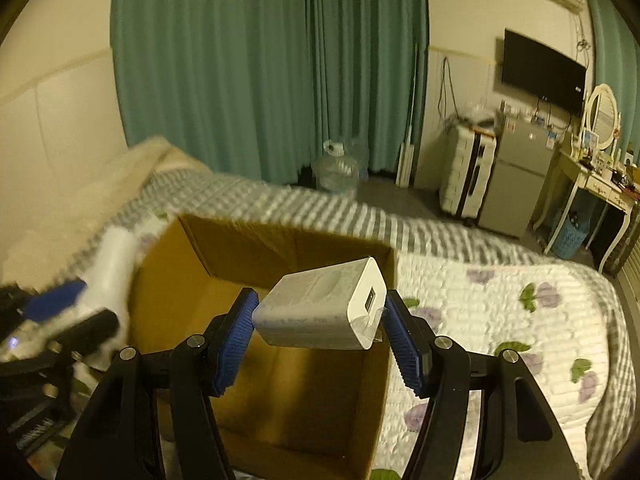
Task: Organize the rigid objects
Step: 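Carry both items over the box and open both grippers to drop them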
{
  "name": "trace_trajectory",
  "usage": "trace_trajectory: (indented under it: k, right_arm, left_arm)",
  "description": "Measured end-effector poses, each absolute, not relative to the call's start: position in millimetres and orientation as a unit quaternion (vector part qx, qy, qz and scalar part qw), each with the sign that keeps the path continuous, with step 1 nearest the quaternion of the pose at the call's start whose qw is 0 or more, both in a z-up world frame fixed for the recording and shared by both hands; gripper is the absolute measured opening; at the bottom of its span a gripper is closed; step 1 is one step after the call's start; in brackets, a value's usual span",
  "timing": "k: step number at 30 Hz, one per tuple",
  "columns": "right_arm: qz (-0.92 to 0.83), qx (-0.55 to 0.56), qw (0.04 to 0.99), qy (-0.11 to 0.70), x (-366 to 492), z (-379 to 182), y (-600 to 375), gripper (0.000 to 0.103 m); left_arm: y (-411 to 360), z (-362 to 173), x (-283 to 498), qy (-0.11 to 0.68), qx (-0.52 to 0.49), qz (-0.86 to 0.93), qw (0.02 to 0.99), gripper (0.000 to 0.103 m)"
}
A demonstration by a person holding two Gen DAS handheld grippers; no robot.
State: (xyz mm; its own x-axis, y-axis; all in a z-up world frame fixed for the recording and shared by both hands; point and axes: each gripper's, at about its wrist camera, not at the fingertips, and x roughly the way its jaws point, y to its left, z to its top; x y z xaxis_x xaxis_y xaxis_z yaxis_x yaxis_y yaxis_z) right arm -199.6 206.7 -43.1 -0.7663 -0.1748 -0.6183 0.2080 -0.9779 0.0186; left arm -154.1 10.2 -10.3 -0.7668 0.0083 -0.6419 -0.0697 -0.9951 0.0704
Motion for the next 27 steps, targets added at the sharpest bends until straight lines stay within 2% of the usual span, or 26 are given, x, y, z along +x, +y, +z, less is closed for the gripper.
trace_trajectory:
  k: [5,9,11,19,21,22,23,27]
  right_arm:
    - [-0.932,0.346,0.103,0.024,-205.9,-69.7,204.7,0.065]
    - [-0.932,0.344,0.111,0.01,-204.5,-68.5,209.6,0.071]
    - [-0.936,0.337,0.103,0.006,-198.2,-62.1,213.9,0.079]
    - [-0.95,0.304,0.065,-0.007,-186.6,-39.0,242.6,0.079]
    - [-0.952,0.302,0.059,-0.006,-188.2,-37.2,244.7,0.08]
    - [-0.952,0.3,0.055,-0.005,-188.8,-36.8,245.6,0.081]
    - [-0.953,0.3,0.053,-0.004,-189.1,-36.7,246.1,0.084]
    - [-0.953,0.299,0.043,-0.002,-189.0,-34.5,247.2,0.089]
  left_arm:
    - [15.6,-27.2,-160.6,0.057,-0.348,0.935,0.028,0.042]
    - [20.3,-33.9,-161.6,0.062,-0.358,0.931,0.025,0.042]
    - [23.5,-31.6,-161.8,0.064,-0.357,0.932,0.024,0.042]
    - [33.3,-30.1,-191.6,0.067,-0.352,0.933,0.024,0.042]
    - [32.9,-35.3,-201.2,0.061,-0.354,0.933,0.023,0.045]
    - [33.9,-37.1,-204.4,0.061,-0.352,0.934,0.023,0.051]
    - [35.1,-38.0,-206.9,0.063,-0.352,0.934,0.016,0.065]
    - [36.6,-36.3,-201.8,0.06,-0.345,0.937,0.012,0.068]
